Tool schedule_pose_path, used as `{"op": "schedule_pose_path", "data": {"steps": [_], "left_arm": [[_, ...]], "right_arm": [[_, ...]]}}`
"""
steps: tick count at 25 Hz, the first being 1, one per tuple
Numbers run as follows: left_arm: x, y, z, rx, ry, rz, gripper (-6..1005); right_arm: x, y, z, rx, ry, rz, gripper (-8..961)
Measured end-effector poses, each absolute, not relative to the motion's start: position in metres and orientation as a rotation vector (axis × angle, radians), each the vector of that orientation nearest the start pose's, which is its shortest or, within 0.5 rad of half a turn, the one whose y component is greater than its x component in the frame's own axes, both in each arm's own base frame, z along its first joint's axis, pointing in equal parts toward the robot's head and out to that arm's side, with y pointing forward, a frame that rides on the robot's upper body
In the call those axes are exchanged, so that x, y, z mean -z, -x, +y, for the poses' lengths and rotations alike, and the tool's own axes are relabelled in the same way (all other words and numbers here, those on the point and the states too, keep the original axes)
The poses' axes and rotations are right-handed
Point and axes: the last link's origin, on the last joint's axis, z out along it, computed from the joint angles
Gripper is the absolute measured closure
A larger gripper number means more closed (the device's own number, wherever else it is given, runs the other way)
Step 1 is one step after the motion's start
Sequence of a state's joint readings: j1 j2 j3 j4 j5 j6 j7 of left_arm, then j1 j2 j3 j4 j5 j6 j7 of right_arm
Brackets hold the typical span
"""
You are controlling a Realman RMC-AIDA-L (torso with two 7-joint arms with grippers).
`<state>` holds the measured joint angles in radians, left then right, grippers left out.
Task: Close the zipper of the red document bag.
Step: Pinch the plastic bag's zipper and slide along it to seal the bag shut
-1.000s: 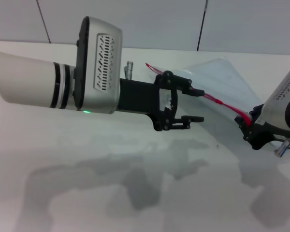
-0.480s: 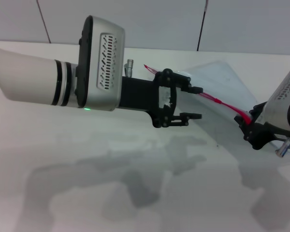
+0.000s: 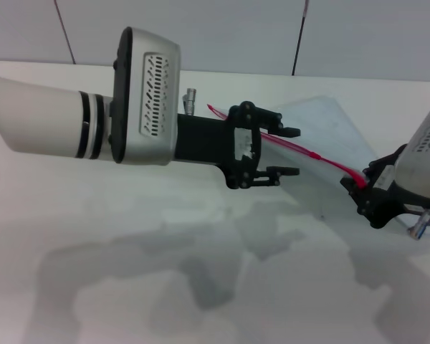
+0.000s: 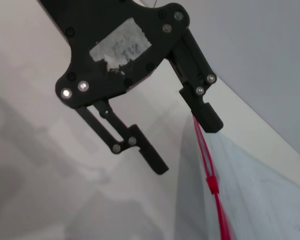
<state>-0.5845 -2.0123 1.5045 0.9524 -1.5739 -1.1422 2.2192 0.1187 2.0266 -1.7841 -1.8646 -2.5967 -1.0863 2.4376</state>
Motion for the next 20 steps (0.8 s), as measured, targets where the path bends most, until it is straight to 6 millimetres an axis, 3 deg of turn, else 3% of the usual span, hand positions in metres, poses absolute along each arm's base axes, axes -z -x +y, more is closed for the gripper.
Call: {"op": "schedule_pose_path", "data": {"steps": [20], "left_arm": [[0.0441, 0.1374, 0.3646, 0.449, 2.687, 0.733, 543]], "right_arm": [[-0.0057, -0.1520, 0.2923, 0.170, 2.473, 0.264, 903]]}}
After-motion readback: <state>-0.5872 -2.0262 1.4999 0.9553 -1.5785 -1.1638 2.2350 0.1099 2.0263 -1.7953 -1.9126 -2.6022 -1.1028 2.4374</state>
